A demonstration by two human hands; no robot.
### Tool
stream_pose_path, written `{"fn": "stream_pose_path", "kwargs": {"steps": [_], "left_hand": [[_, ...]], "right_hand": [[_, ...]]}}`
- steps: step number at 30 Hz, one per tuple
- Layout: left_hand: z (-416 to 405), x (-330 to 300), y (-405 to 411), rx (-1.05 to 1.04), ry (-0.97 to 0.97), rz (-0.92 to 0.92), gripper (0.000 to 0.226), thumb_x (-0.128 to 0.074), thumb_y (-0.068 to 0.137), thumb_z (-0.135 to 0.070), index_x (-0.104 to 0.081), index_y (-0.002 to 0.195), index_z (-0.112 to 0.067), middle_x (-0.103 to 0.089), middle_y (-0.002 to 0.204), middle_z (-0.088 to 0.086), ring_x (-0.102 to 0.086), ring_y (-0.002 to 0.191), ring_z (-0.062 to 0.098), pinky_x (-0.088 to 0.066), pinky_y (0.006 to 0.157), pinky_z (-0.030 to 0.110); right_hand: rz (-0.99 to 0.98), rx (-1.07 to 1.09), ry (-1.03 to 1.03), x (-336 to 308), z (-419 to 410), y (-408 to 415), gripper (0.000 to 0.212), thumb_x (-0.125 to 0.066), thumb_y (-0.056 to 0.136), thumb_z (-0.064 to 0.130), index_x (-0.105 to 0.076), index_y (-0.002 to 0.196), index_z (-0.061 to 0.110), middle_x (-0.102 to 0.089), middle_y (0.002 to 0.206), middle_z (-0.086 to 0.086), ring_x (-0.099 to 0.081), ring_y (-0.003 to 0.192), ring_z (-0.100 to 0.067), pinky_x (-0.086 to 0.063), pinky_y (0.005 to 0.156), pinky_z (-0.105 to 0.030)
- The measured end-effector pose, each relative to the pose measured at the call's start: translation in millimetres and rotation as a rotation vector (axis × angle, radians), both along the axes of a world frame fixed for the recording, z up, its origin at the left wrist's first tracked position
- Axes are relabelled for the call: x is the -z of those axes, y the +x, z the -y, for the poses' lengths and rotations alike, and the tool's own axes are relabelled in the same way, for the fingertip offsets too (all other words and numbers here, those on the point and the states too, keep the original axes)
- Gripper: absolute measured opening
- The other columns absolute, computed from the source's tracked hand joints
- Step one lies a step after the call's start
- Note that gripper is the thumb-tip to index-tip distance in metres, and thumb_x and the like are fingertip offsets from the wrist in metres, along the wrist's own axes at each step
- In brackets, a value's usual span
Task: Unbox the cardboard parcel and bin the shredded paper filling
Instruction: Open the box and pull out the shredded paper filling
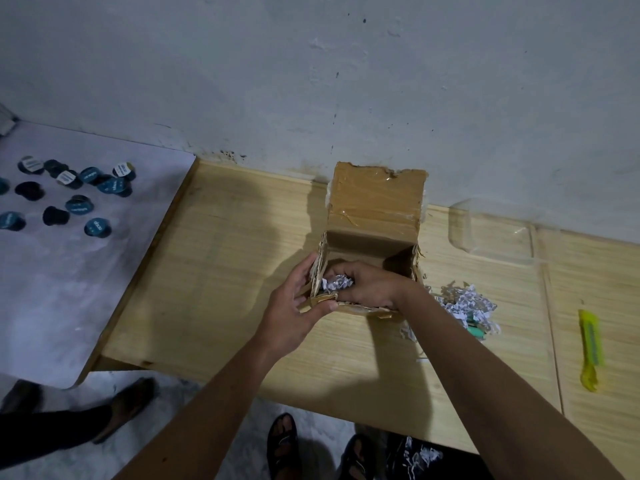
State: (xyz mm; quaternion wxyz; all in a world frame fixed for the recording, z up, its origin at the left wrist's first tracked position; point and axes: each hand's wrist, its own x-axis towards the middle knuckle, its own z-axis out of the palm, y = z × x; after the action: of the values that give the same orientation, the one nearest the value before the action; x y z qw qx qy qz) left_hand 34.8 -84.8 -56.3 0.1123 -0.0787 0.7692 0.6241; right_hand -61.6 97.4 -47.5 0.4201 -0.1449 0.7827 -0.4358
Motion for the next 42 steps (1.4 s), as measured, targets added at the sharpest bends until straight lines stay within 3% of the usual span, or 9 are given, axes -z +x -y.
{"fn": "stream_pose_path", "kwargs": {"steps": [7, 15, 20, 24, 26, 30, 36, 39, 42], "left_hand": [[0.0, -0.1, -1.5, 0.001, -0.012, -0.006, 0.09, -0.085, 0.082, -0.012, -0.038, 0.155, -0.036, -0.058, 0.14, -0.024, -0.054, 0.13, -0.006, -0.048, 0.098, 0.013], [3.7, -2.0, -2.7, 0.019, -0.017, -0.004, 0.089, -0.085, 0.082, -0.017, -0.037, 0.154, -0.04, -0.053, 0.145, -0.025, -0.05, 0.133, -0.008, -0.046, 0.101, 0.018], [1.9, -1.5, -0.7, 0.02, -0.023, -0.014, 0.087, -0.083, 0.085, -0.017, -0.036, 0.155, -0.04, -0.051, 0.147, -0.024, -0.047, 0.134, -0.011, -0.044, 0.098, 0.015], [-1.1, -3.3, 0.5, 0.019, -0.032, -0.019, 0.087, -0.08, 0.087, -0.013, -0.035, 0.156, -0.038, -0.049, 0.146, -0.025, -0.048, 0.129, -0.016, -0.047, 0.096, 0.009], [-3.2, -3.6, 1.4, 0.013, -0.054, -0.029, 0.087, -0.079, 0.087, -0.01, -0.033, 0.156, -0.035, -0.047, 0.144, -0.028, -0.048, 0.124, -0.023, -0.047, 0.095, 0.007], [-7.2, -3.9, 2.5, 0.001, -0.123, -0.08, 0.09, -0.079, 0.087, -0.009, -0.031, 0.16, -0.03, -0.045, 0.156, -0.015, -0.049, 0.137, -0.004, -0.046, 0.108, 0.019], [-16.1, -7.8, 0.7, -0.062, -0.263, -0.134, 0.088, -0.079, 0.086, -0.006, -0.031, 0.159, -0.016, -0.044, 0.137, -0.04, -0.048, 0.123, -0.016, -0.031, 0.088, -0.01], [-17.8, -2.8, -4.1, -0.059, -0.283, -0.139, 0.087, -0.077, 0.088, -0.005, -0.029, 0.16, -0.013, -0.043, 0.143, -0.029, -0.048, 0.128, -0.006, -0.034, 0.099, -0.002], [-13.5, -1.3, -8.7, -0.016, -0.279, -0.134, 0.097, -0.08, 0.087, -0.023, -0.02, 0.163, -0.014, -0.036, 0.16, -0.005, -0.044, 0.143, 0.014, -0.037, 0.118, 0.033]], "right_hand": [[0.035, 0.045, -0.068, 0.6, -0.6, 0.9, 0.031, -0.075, 0.088, -0.002, -0.068, 0.118, 0.002, -0.072, 0.106, 0.001, -0.067, 0.086, 0.001, -0.052, 0.081, -0.014], [0.056, 0.055, -0.105, -17.1, -15.2, -3.0, 0.023, -0.082, 0.085, 0.011, -0.074, 0.107, 0.012, -0.076, 0.111, -0.011, -0.071, 0.101, -0.02, -0.053, 0.101, -0.043], [0.028, 0.088, -0.048, -45.5, -44.5, -5.2, 0.023, -0.083, 0.086, 0.03, -0.075, 0.105, 0.021, -0.077, 0.11, 0.0, -0.071, 0.105, -0.016, -0.05, 0.104, -0.04], [0.06, 0.165, -0.071, -61.0, -76.8, 1.5, 0.037, -0.087, 0.081, 0.037, -0.072, 0.108, 0.016, -0.073, 0.114, -0.018, -0.065, 0.096, -0.033, -0.049, 0.088, -0.048], [0.063, 0.232, -0.118, -70.3, -95.5, 8.6, 0.035, -0.086, 0.083, 0.029, -0.072, 0.11, 0.01, -0.073, 0.116, -0.018, -0.068, 0.106, -0.039, -0.051, 0.098, -0.051], [0.035, 0.34, -0.156, -86.5, -136.0, 26.6, 0.023, -0.082, 0.087, 0.023, -0.074, 0.104, 0.011, -0.075, 0.105, -0.013, -0.069, 0.097, -0.028, -0.05, 0.092, -0.044], [-0.073, 0.548, -0.124, -80.2, -182.6, 53.8, 0.025, -0.079, 0.089, 0.014, -0.068, 0.105, -0.001, -0.071, 0.095, -0.006, -0.067, 0.088, -0.019, -0.05, 0.083, -0.03], [-0.187, 0.598, -0.051, -59.9, -196.8, 65.8, 0.017, -0.081, 0.087, 0.015, -0.072, 0.102, 0.012, -0.077, 0.096, 0.0, -0.073, 0.088, -0.02, -0.057, 0.084, -0.037], [-0.308, 0.573, 0.053, -43.3, -201.0, 76.4, 0.025, -0.081, 0.085, 0.019, -0.071, 0.108, 0.025, -0.074, 0.111, 0.005, -0.071, 0.104, -0.023, -0.056, 0.095, -0.043]]}}
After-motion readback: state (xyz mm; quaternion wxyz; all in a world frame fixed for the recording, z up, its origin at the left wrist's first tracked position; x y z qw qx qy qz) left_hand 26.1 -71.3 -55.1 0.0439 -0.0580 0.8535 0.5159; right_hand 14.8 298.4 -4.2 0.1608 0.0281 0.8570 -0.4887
